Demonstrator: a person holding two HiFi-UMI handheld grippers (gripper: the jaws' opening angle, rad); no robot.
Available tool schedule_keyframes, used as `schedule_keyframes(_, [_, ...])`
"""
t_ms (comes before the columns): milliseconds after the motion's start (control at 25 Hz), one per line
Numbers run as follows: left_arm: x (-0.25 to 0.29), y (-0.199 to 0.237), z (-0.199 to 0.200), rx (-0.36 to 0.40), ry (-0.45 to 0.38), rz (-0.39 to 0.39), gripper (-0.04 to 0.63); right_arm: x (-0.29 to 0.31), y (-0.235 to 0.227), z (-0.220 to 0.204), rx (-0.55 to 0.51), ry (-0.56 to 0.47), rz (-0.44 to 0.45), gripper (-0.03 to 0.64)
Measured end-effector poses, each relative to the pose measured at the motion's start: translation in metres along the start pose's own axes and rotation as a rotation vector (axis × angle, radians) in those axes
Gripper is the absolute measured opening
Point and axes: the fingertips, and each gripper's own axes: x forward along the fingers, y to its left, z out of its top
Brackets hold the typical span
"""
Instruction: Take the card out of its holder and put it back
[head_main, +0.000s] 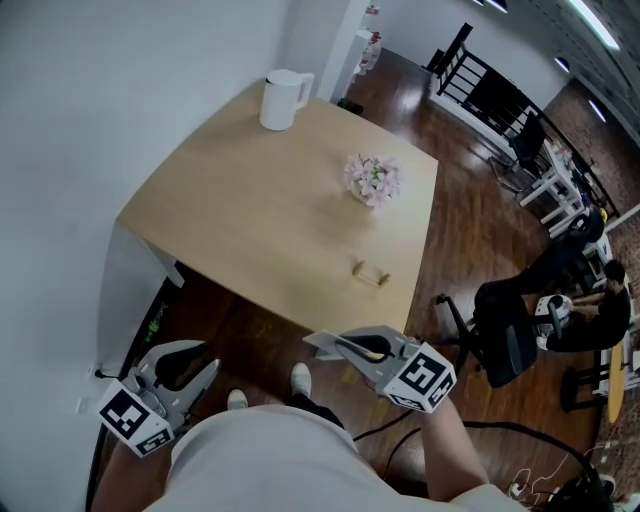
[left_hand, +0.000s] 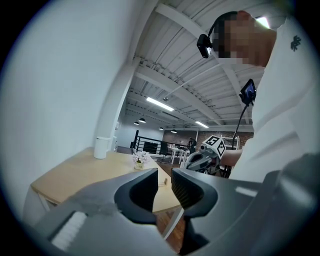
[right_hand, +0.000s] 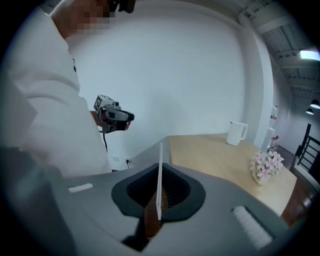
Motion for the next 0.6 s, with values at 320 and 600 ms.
schedule_keyframes(320, [0.071,-0.003,0.02,0.011,0.001,0.012,0.091,-0.033,-0.115,-0.026,0.013,0.011,-0.068,0.021])
schedule_keyframes(600, [0.12,-0.004,0.026,0.003,0.014,0.057,0.091,-0.046,-0.2,-0.053,0.024,0.009,-0.093,0.021])
